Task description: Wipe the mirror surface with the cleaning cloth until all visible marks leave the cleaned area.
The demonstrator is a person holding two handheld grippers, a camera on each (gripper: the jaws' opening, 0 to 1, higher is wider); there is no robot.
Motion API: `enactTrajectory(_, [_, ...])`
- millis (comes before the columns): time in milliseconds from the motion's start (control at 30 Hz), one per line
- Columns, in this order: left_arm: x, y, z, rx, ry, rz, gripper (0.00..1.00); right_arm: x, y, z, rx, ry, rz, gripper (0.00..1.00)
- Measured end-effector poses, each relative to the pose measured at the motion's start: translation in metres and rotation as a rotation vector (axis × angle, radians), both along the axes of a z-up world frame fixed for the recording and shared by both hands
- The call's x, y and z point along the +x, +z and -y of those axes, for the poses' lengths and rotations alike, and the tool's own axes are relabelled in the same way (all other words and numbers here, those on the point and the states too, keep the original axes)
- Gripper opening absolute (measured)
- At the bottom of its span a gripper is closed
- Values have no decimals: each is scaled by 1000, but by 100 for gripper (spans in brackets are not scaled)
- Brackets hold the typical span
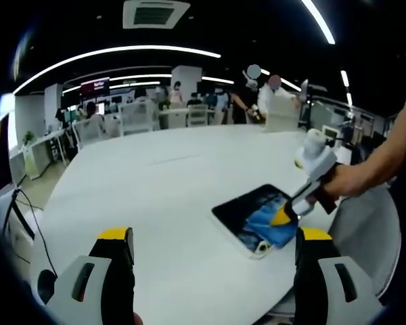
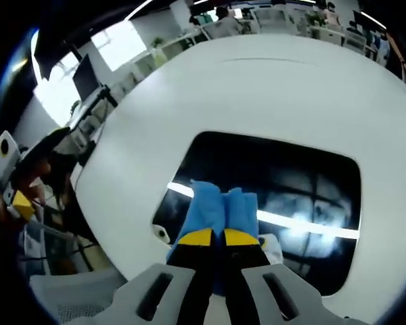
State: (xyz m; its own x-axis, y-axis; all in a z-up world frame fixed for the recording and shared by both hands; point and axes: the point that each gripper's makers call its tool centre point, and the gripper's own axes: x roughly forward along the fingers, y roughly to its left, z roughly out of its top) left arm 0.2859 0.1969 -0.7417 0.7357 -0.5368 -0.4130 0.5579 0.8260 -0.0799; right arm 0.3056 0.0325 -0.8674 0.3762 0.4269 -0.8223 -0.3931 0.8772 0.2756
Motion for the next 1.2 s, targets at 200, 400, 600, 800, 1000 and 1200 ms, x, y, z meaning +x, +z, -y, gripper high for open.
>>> enactTrajectory(200, [-2,1,1,-6,1,1,99,2,0,-16,-4,22,-7,0])
enactTrajectory(400, [1,5,-6,-3,8,10,99,3,-1,-29,12,33,-29,0])
enactTrajectory(600, [0,3,0,-23,9,10,99,1,0,-42,33,53,-50,0])
enactTrajectory(800, [-3,-3,8,-27,4,-2,99,3,-2,-54,50,64,-67,0])
enactTrajectory(1000, [-1,-6,8,-23,11,-13,99,2,-1,-54,63,82,-74,0])
enactTrajectory(1200, [0,-10,10,-21,19,-23,99,2,-1,-55,64,99,-63,0])
